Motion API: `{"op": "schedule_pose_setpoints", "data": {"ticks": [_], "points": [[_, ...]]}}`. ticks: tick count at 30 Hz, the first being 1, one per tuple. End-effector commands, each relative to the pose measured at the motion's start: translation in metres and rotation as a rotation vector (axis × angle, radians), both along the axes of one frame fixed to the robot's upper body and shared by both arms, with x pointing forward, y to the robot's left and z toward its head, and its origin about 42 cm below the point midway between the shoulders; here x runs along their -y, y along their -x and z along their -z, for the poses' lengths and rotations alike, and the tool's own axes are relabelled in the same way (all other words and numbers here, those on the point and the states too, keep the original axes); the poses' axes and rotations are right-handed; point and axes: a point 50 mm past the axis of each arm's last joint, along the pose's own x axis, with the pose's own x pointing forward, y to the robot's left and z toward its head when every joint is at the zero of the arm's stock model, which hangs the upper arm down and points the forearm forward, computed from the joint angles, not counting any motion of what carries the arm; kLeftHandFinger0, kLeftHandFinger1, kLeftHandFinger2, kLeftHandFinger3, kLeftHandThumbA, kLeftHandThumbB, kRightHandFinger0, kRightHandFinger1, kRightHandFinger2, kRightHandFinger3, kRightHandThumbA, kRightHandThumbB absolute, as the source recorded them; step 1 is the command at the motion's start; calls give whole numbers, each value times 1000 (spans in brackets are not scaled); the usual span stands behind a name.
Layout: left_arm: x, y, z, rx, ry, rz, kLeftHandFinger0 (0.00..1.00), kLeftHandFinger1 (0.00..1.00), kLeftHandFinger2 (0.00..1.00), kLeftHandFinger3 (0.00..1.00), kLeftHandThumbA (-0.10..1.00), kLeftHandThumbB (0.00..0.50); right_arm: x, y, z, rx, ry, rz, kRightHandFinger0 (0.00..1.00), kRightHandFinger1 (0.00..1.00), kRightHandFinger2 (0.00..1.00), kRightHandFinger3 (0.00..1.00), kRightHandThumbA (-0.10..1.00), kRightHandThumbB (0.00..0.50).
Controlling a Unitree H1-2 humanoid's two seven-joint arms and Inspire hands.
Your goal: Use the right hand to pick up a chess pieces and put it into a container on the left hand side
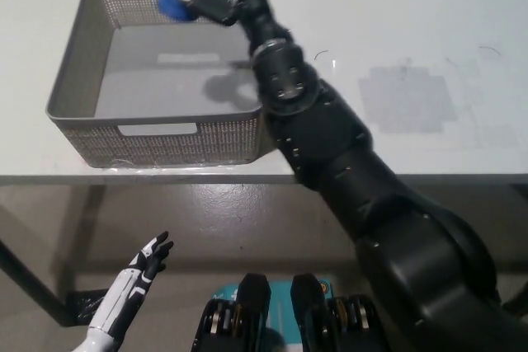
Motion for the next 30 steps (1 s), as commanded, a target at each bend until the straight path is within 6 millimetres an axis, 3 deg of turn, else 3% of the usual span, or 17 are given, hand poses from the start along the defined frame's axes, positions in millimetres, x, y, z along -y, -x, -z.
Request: {"op": "schedule_pose_setpoints", "data": {"ticks": [1, 7, 11, 13, 17, 19, 20, 21, 22, 23, 24, 25, 28, 30], "points": [[0, -11, -15, 45, -11, 38, 1000, 1000, 1000, 1000, 1000, 393, -30, 7, -42, 163, 94, -47, 0, 203, 590, 540, -100, 117], [-1, -11, -18, 42, -12, 37, 1000, 1000, 1000, 1000, 1000, 409, -41, 11, -19, 147, 264, -64, 0, 199, 594, 533, -100, 108], [-1, -14, -18, 45, -28, 44, 1000, 1000, 1000, 1000, 1000, 408, -43, 14, -8, 146, 320, -75, 0, 250, 648, 645, -100, 113], [-1, -14, -19, 40, -29, 47, 1000, 1000, 1000, 1000, 1000, 406, -43, 15, -4, 159, 336, -74, 0, 247, 645, 668, -100, 142], [0, -14, -21, 46, -37, 52, 1000, 1000, 1000, 1000, 1000, 399, -43, 17, 7, 144, 379, -85, 0, 289, 728, 789, -100, 121], [-1, -14, -22, 44, -34, 52, 1000, 1000, 1000, 1000, 1000, 401, -42, 17, 11, 127, 386, -63, 42, 368, 768, 830, -100, 164], [-2, -14, -22, 44, -36, 53, 1000, 1000, 1000, 1000, 1000, 401, -41, 16, 13, 115, 390, -51, 71, 390, 727, 790, -55, 197], [-2, -14, -21, 44, -35, 52, 1000, 1000, 1000, 1000, 1000, 402, -39, 14, 13, 84, 396, -65, 206, 480, 776, 909, 104, 223], [-1, -14, -21, 44, -34, 53, 1000, 1000, 1000, 1000, 1000, 402, -39, 14, 13, 82, 397, -66, 171, 433, 685, 819, 97, 225], [-1, -14, -21, 43, -36, 52, 1000, 1000, 1000, 1000, 1000, 397, -37, 12, 13, 65, 419, -82, 502, 694, 892, 1000, 193, 244], [-2, -14, -21, 40, -31, 52, 1000, 1000, 1000, 1000, 1000, 398, -34, 9, 13, 31, 441, -108, 866, 992, 1000, 1000, 323, 256], [-1, -14, -21, 37, -26, 52, 1000, 1000, 1000, 1000, 1000, 403, -32, 7, 13, 16, 464, -121, 968, 1000, 1000, 1000, 412, 293], [-1, -15, -22, 40, -30, 54, 1000, 1000, 1000, 1000, 1000, 397, -26, 4, 12, -2, 469, -135, 901, 1000, 1000, 1000, 570, 335], [-1, -15, -22, 43, -39, 56, 1000, 1000, 1000, 1000, 1000, 387, -23, 3, 13, -6, 464, -142, 961, 1000, 1000, 1000, 620, 347]]}}
